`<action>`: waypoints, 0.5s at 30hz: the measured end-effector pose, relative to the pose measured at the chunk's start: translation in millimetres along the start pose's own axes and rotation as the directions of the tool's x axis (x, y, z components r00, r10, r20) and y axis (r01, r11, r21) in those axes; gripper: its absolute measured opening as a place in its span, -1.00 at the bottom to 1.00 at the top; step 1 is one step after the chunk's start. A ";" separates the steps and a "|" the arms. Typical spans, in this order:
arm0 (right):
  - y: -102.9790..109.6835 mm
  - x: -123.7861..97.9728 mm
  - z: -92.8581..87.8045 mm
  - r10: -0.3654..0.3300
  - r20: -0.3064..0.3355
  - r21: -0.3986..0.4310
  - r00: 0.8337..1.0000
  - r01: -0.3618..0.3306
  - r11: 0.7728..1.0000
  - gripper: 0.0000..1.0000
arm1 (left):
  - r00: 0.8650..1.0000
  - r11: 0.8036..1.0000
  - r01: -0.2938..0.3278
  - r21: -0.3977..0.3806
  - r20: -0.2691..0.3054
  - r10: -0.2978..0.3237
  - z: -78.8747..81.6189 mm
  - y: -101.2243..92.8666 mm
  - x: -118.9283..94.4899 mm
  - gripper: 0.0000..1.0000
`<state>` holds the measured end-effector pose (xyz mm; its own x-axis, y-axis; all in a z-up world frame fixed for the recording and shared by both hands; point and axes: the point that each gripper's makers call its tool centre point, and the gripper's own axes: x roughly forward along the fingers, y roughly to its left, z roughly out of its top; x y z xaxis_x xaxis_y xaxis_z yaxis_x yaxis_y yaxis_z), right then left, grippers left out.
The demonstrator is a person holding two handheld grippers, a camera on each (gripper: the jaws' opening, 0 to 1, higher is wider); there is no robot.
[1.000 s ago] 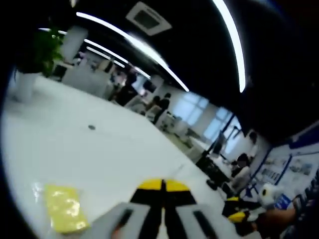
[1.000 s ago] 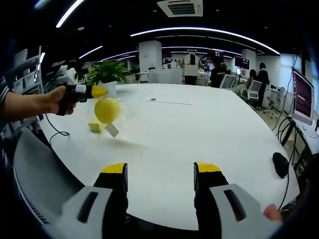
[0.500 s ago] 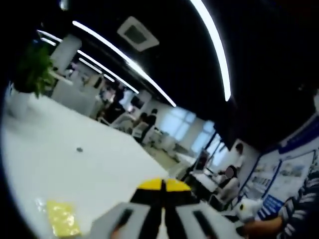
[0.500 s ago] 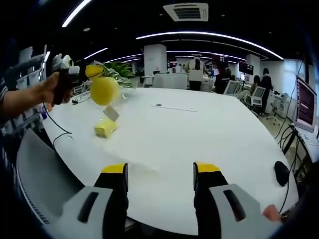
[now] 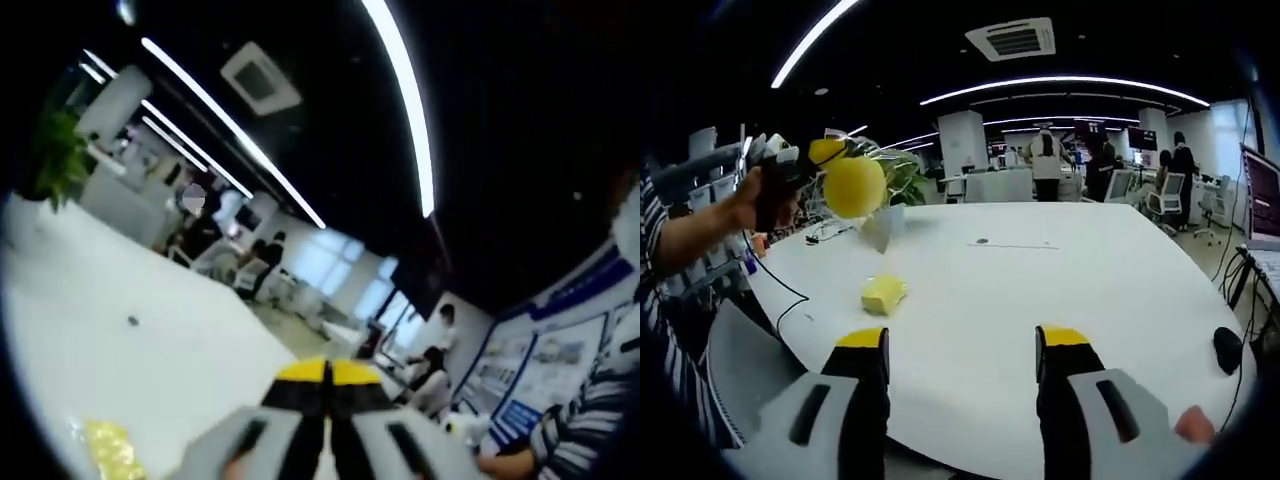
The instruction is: Compare the silicone blocks by pressing each to a similar depth, holding the contact briefly, and releasing to observe deformation and rebound differences across the visible hardness samples.
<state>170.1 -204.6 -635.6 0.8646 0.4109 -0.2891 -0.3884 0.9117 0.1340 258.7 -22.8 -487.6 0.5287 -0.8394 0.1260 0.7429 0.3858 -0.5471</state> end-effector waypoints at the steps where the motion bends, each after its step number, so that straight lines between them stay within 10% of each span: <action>1: 0.6 -0.1 5.3 -0.004 0.019 0.011 1.000 0.004 1.000 0.25 | 1.000 1.000 0.006 0.004 0.005 -0.006 3.1 -2.5 -0.6 -1.00; 10: 14.5 7.6 50.3 0.034 0.196 0.029 0.980 -0.040 0.999 0.93 | 0.999 0.999 0.047 -0.015 0.021 -0.047 11.5 -13.3 -1.3 -1.00; 15: 29.3 10.5 52.1 0.094 0.191 0.023 0.977 -0.100 0.995 0.92 | 0.998 0.998 0.059 -0.035 0.008 -0.058 6.7 -15.0 -1.4 -1.00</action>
<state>184.4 -173.8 -585.4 0.8693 0.4862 -0.0884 -0.4655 0.8657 0.1840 249.5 -24.9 -474.0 0.4877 -0.8574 0.1644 0.7578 0.3223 -0.5674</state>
